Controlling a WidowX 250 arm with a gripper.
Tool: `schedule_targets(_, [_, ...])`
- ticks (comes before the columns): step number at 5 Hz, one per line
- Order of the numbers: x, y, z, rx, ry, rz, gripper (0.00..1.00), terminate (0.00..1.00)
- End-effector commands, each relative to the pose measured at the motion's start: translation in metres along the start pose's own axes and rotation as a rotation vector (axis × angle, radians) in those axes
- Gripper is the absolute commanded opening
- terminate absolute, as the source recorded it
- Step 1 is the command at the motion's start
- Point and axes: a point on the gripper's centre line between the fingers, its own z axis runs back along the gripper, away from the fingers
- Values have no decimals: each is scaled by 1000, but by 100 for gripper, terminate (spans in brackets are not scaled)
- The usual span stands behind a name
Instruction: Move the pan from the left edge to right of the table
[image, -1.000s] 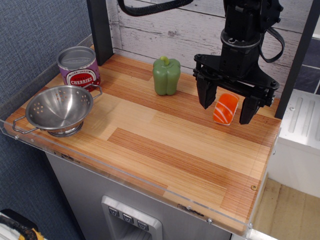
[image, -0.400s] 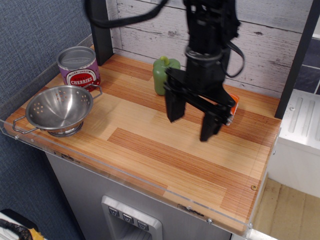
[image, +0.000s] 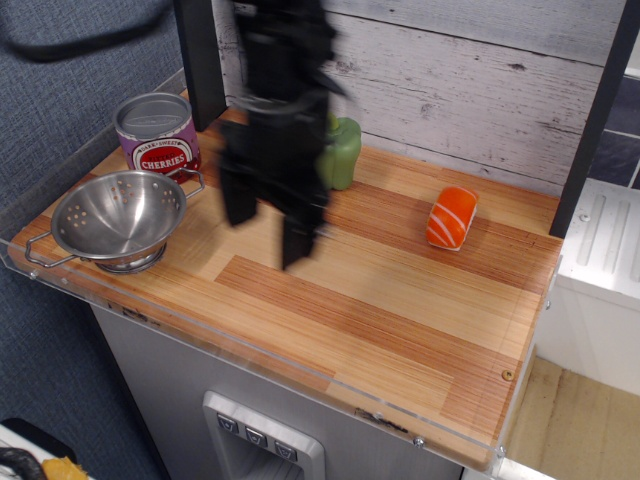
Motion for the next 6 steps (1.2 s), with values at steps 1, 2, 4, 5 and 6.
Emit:
schedule_targets(1, [-28,52,8,93,-41,77,100,0])
schedule_targets(2, [-34,65,0,125,-6,94,100,0])
schedule_targets(4, [-37,73,-31,86,-25,43,100,0])
schedule_targets(5, [-40,80,-42,78,-47,79,100,0])
schedule_targets(6, [-41,80,-52,63,-32,37,100,0])
